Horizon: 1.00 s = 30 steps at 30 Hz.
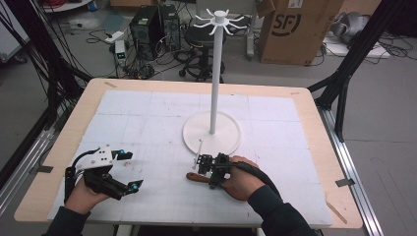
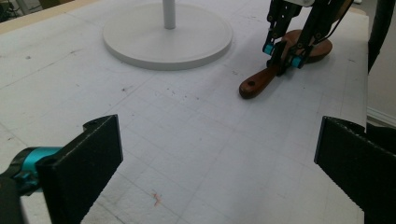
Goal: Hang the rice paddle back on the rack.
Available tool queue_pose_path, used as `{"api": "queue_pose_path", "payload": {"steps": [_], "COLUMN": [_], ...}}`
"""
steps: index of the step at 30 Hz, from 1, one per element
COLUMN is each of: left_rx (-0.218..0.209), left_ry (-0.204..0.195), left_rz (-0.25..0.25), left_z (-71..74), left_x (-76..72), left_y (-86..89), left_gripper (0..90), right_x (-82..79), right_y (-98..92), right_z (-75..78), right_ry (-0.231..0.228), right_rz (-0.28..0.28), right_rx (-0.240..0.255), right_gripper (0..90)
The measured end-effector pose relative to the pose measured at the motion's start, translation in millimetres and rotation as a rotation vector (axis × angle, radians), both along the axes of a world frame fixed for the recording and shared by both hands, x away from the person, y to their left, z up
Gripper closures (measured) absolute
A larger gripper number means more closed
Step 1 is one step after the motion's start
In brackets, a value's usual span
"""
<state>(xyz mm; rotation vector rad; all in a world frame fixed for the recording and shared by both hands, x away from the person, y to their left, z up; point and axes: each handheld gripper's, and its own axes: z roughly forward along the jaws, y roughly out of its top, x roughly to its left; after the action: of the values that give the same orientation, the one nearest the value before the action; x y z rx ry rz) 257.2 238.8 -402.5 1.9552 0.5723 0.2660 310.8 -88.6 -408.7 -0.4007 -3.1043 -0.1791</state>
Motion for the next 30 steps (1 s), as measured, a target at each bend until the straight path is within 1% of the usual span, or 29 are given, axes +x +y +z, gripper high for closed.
{"api": "queue_pose_path", "payload": {"steps": [1, 2, 3, 6, 7, 8, 9, 10, 12, 13, 14, 15, 16, 18, 21, 22, 23, 25, 26, 29, 30], "left_rx": [0.000, 0.000, 0.001, -0.003, -0.003, -0.005, -0.004, -0.003, -0.004, -0.002, -0.002, -0.004, -0.005, -0.006, -0.003, -0.005, -0.004, -0.003, -0.003, -0.002, -0.003], "left_ry": [-0.001, 0.000, -0.003, -0.007, -0.006, -0.007, -0.007, -0.008, -0.008, -0.009, -0.010, -0.011, -0.010, -0.009, -0.011, -0.009, -0.010, -0.012, -0.012, -0.010, -0.010], "left_rz": [0.001, 0.001, 0.003, 0.005, 0.005, 0.007, 0.008, 0.008, 0.006, 0.007, 0.008, 0.008, 0.009, 0.011, 0.010, 0.010, 0.014, 0.014, 0.013, 0.013, 0.015], "left_z": [-0.1, -0.1, 0.0, 0.5, 0.7, 0.7, 0.7, 0.6, 0.4, 0.7, 0.7, 0.8, 1.0, 1.0, 1.1, 1.1, 1.2, 1.2, 1.1, 1.0, 1.0], "left_x": [0.0, 0.1, -0.1, -0.3, -0.3, -0.5, -0.4, -0.4, -0.7, -0.7, -0.9, -1.0, -1.2, -1.5, -1.4, -1.4, -1.4, -1.3, -1.1, -1.3, -1.5], "left_y": [-0.1, 0.0, -0.1, 0.5, 0.6, 0.9, 1.0, 1.1, 1.0, 1.2, 1.2, 1.2, 1.3, 1.3, 1.6, 1.6, 1.7, 1.9, 1.8, 1.6, 1.6], "left_gripper": [1.7, 1.6, 1.7, 1.7, 1.7, 1.7, 1.7, 1.7, 1.7, 1.7, 1.7, 1.7, 1.7, 1.7, 1.7, 1.7, 1.7, 1.7, 1.7, 1.7, 1.7], "right_x": [0.5, 2.2, 2.6, 4.8, 4.9, 5.4, 5.6, 4.9, 6.6, 5.9, 6.3, 5.3, 4.7, 4.7, 3.0, 2.4, 2.1, 1.3, 1.2, 0.8, 0.8], "right_y": [-1.7, -3.8, -4.8, -9.6, -11.1, -12.5, -15.0, -16.9, -21.4, -23.6, -26.1, -28.4, -31.1, -36.8, -45.6, -48.7, -52.0, -58.6, -61.3, -72.6, -75.2], "right_z": [0.1, -0.1, 0.1, 0.6, 1.4, 1.7, 3.2, 5.0, 7.3, 9.1, 10.6, 12.4, 13.9, 16.4, 20.9, 22.4, 24.4, 28.0, 30.1, 36.2, 37.4], "right_ry": [0.007, 0.013, 0.020, 0.034, 0.041, 0.035, 0.044, 0.043, 0.024, 0.019, 0.015, 0.009, 0.023, 0.017, 0.027, 0.019, 0.027, 0.019, 0.025, 0.016, 0.022], "right_rz": [-0.007, 0.000, -0.011, -0.020, -0.014, -0.010, -0.013, -0.021, -0.009, -0.016, -0.009, -0.021, -0.034, -0.031, -0.040, -0.042, -0.042, -0.045, -0.047, -0.068, -0.075], "right_rx": [0.011, 0.020, 0.033, 0.067, 0.074, 0.087, 0.101, 0.108, 0.147, 0.160, 0.179, 0.194, 0.205, 0.229, 0.262, 0.277, 0.285, 0.316, 0.322, 0.369, 0.376], "right_gripper": [78.8, 78.8, 78.8, 78.8, 78.8, 78.8, 78.7, 78.7, 78.8, 78.8, 78.7, 78.8, 78.7, 78.8, 78.8, 78.7, 78.7, 78.7, 78.7, 78.8, 78.8]}}
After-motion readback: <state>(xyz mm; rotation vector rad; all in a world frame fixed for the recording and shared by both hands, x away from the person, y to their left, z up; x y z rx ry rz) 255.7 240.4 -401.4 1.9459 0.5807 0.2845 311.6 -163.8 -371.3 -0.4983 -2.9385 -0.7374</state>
